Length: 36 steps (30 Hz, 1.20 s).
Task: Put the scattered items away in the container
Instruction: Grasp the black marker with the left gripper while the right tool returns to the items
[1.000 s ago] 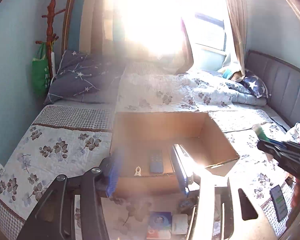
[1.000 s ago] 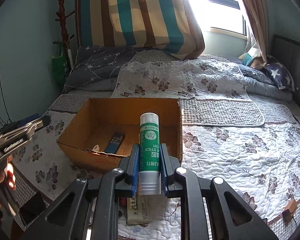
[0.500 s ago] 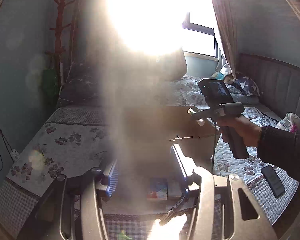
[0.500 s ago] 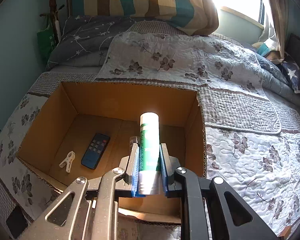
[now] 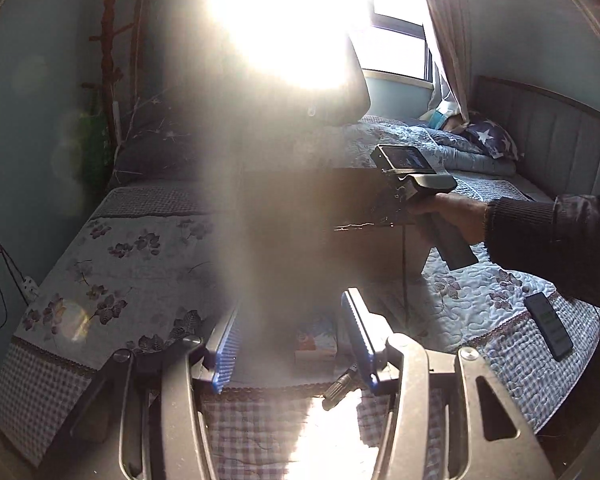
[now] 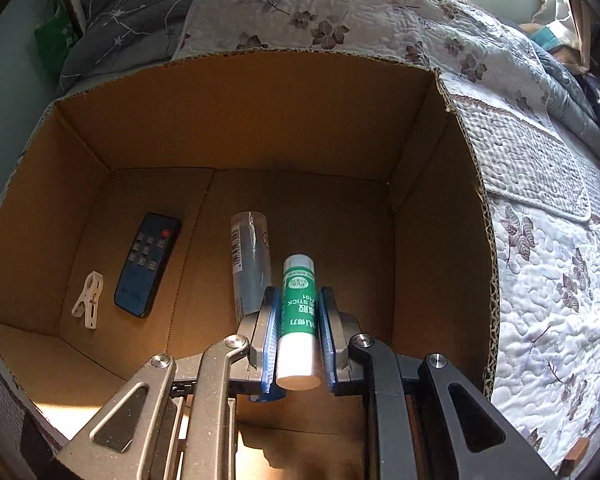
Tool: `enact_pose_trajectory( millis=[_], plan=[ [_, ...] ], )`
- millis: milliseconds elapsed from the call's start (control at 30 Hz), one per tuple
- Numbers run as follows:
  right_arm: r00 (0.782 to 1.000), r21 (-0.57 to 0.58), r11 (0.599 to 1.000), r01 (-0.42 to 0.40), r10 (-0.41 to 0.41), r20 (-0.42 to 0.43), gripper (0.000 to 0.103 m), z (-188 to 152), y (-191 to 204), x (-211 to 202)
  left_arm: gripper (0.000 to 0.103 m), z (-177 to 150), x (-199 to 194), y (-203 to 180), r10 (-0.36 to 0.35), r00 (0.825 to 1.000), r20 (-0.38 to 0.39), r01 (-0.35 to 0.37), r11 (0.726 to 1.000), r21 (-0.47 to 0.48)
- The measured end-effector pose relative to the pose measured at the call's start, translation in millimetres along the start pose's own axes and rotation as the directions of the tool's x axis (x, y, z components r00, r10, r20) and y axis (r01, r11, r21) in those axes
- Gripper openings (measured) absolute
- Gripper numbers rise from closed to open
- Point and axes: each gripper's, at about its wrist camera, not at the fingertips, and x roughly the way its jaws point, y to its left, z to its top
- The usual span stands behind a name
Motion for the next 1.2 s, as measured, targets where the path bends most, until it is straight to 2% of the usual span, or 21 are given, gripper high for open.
enact_pose_trajectory(
  millis=[133,233,333,433,533,600,667,733,900,1000,1100,1200],
  plan=[
    [1.0,-0.007,1.0,0.01,-0.01,0.016,0.035,-2.7,-0.4,-5.7,0.103,-3.2,-3.2,1.7,0.0,1.0,-0.004,0.0,1.0,-0.006],
    [0.998,0.004,1.0,0.005,-0.005,0.057,0.035,-7.2,-1.0,-22.2,0.103,-3.4,-8.1,5.9,0.003,1.0,0.003,-0.003,1.0,-0.02],
    [0.989,0.019,1.0,-0.009,0.006,0.149,0.035,-22.6,-3.7,-56.8,0.103,-4.2,-13.2,13.6,0.012,1.0,0.014,-0.011,0.999,-0.043],
    [0.966,0.008,1.0,0.008,-0.009,0.257,0.036,-51.0,-4.2,-101.4,0.103,-8.3,-15.0,21.5,0.022,1.0,0.014,-0.021,0.998,-0.06],
    [0.933,-0.012,0.999,0.038,-0.031,0.359,0.037,-93.2,-3.9,-147.3,0.103,-15.7,-14.2,26.2,0.019,1.0,0.007,-0.018,0.998,-0.064],
    [0.913,-0.009,0.999,0.035,-0.029,0.407,0.041,-124.6,-5.6,-173.8,0.103,-23.3,-10.3,25.3,-0.006,1.0,-0.005,0.006,0.998,-0.058],
    [0.897,0.004,1.0,0.023,-0.022,0.441,0.048,-158.1,-7.2,-195.2,0.103,-33.4,-0.3,18.8,-0.062,0.998,-0.029,0.061,0.998,-0.031],
    [0.891,0.019,1.0,0.01,-0.017,0.453,0.051,-192.3,-9.8,-210.1,0.103,-47.1,17.2,8.5,-0.131,0.988,-0.08,0.131,0.991,0.003],
    [0.905,-0.001,0.999,0.033,-0.029,0.424,0.052,-263.0,-7.3,-223.8,0.103,-77.9,80.9,-23.0,-0.268,0.933,-0.239,0.288,0.956,0.052],
    [0.914,-0.002,0.999,0.038,-0.034,0.405,0.052,-291.9,-8.3,-226.9,0.103,-88.5,119.7,-40.3,-0.265,0.913,-0.309,0.308,0.946,0.101],
    [0.922,0.006,1.0,0.028,-0.029,0.387,0.052,-313.9,-12.7,-230.1,0.103,-93.5,147.5,-52.1,-0.237,0.907,-0.35,0.3,0.944,0.139],
    [0.921,0.004,0.999,0.04,-0.039,0.388,0.052,-324.9,-12.0,-232.2,0.103,-92.4,163.0,-58.9,-0.233,0.9,-0.367,0.304,0.941,0.148]
  ],
)
